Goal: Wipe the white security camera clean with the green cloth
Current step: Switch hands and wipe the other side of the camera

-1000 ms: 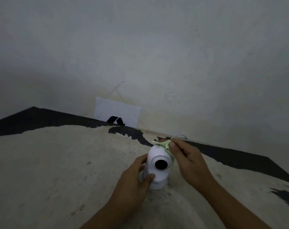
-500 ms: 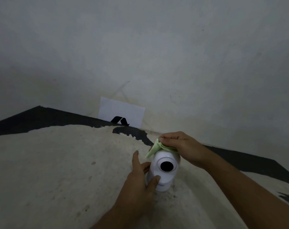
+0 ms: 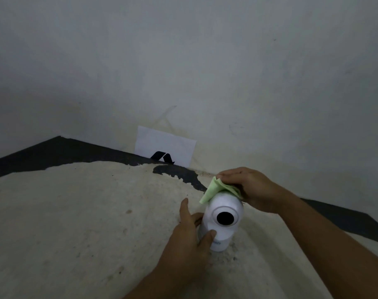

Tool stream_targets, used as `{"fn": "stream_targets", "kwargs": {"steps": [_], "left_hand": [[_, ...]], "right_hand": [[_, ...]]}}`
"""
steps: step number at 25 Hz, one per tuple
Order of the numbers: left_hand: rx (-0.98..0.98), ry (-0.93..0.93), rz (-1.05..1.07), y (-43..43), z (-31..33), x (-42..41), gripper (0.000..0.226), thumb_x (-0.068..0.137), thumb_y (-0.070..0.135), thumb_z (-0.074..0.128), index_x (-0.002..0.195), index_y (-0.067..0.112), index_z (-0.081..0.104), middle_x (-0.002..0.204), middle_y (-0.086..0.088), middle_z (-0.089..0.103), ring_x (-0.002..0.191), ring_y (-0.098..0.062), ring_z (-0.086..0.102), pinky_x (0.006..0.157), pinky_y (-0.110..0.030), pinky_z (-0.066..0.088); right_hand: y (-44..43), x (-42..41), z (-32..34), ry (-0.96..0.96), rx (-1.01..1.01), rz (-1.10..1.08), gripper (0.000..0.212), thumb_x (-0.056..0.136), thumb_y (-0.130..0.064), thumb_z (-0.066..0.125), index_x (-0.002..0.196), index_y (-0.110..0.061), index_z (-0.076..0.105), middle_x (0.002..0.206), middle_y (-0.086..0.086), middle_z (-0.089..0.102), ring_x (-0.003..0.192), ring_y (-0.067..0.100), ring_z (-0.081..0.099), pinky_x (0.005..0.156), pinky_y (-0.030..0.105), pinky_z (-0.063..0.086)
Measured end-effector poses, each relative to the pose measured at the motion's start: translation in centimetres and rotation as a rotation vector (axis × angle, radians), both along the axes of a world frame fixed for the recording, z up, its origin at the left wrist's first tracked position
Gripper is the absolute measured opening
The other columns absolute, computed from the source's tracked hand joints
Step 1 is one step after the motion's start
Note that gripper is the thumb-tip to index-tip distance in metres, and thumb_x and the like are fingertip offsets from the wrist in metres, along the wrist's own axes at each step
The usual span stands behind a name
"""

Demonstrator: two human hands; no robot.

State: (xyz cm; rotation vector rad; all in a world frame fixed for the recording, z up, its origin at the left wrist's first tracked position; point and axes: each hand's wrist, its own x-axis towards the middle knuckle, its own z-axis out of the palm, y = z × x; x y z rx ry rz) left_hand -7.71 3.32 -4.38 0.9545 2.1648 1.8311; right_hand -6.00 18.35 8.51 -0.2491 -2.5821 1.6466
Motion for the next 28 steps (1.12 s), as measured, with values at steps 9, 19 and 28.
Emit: {"fn": "stream_targets", "kwargs": {"steps": [9, 19, 28], "left_hand": [[0.0, -0.004, -0.011, 0.0, 0.1, 0.1, 0.096, 0.08, 0.05, 0.057, 0.146, 0.02, -0.005, 0.137, 0.01, 0.051, 0.115, 0.0, 0.049, 0.092, -0.016, 0.036], [-0.073, 0.025, 0.006, -0.1, -0.4, -0.1, 0.097, 0.072, 0.06, 0.051, 0.146, 0.022, 0.001, 0.139, 0.008, 0.05, 0.12, -0.004, 0.05, 0.09, -0.008, 0.037], [0.02, 0.758, 0.203, -0.5, 3.2, 2.8, 0.049, 0.095, 0.031, 0.031, 0.143, 0.022, 0.028, 0.15, 0.014, 0.027, 0.139, 0.004, 0.018, 0.112, -0.015, 0.018]], "right_hand": [[0.1, 4.5, -3.5, 0.328, 0.552, 0.082, 0.029, 0.096, -0.027, 0.047, 0.122, -0.033, 0.06, 0.127, -0.024, 0.057, 0.121, -0.007, 0.047, 0.097, 0.009, 0.038], [-2.4, 6.4, -8.6, 0.519, 0.975, -0.22, 0.042, 0.096, -0.044, 0.028, 0.137, -0.044, 0.033, 0.15, -0.02, 0.028, 0.139, 0.003, 0.021, 0.108, 0.034, 0.021], [-3.9, 7.0, -8.0, 0.442, 0.188, -0.324, 0.044, 0.068, -0.087, 0.028, 0.111, -0.081, 0.024, 0.13, -0.036, 0.029, 0.128, 0.003, 0.037, 0.104, 0.026, 0.032]]}}
